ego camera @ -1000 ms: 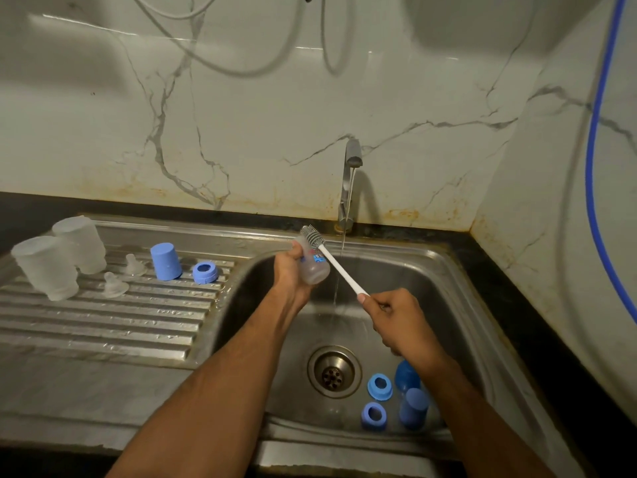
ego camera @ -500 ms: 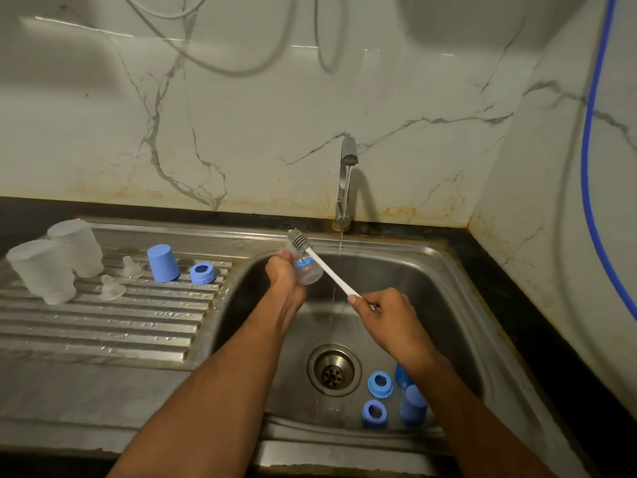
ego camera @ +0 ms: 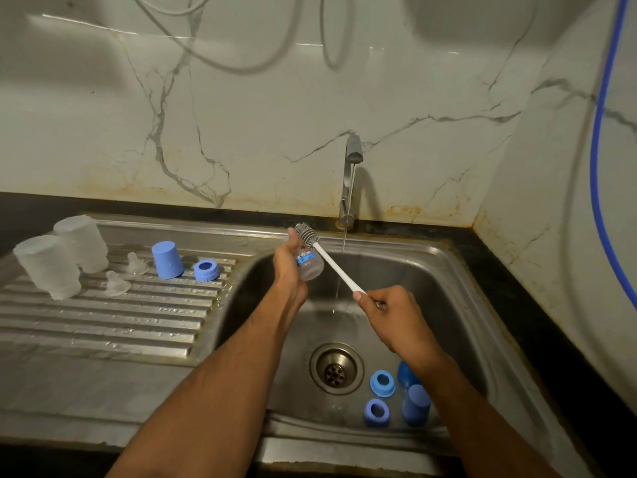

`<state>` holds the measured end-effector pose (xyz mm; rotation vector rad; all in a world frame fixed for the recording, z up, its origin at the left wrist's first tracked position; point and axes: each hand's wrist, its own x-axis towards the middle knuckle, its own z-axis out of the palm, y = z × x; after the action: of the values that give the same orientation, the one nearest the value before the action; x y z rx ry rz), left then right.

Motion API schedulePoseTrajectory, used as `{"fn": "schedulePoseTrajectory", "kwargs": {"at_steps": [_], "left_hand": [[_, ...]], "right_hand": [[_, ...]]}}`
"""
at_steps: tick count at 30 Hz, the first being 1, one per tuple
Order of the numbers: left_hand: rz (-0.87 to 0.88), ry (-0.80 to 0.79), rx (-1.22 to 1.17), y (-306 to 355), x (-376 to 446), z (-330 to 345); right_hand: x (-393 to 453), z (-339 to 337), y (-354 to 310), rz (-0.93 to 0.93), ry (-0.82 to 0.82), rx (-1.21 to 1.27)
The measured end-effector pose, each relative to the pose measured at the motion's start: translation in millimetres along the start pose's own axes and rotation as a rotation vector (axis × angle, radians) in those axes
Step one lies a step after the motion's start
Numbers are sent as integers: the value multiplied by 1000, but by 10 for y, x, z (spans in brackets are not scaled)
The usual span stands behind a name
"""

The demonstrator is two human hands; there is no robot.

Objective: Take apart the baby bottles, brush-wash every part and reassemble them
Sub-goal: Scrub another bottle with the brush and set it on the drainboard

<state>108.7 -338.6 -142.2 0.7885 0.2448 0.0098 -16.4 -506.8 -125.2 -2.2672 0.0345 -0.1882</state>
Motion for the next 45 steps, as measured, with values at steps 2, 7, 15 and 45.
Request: {"fn": "schedulePoseTrajectory", "kwargs": {"at_steps": [2,7,15,45], "left_hand": [[22,-7,-23,59,31,-42],[39,104,-107,197,96,-194],[3,44,-21,-46,0,2],[-60,207,102,139,233,-329]], "right_hand": [[-25,-38,21,2,-41,29],[-113,-59,90,23,-149,39],[23,-4,13,-20,32,-46],[-117,-457,242,157,23,-64]]}}
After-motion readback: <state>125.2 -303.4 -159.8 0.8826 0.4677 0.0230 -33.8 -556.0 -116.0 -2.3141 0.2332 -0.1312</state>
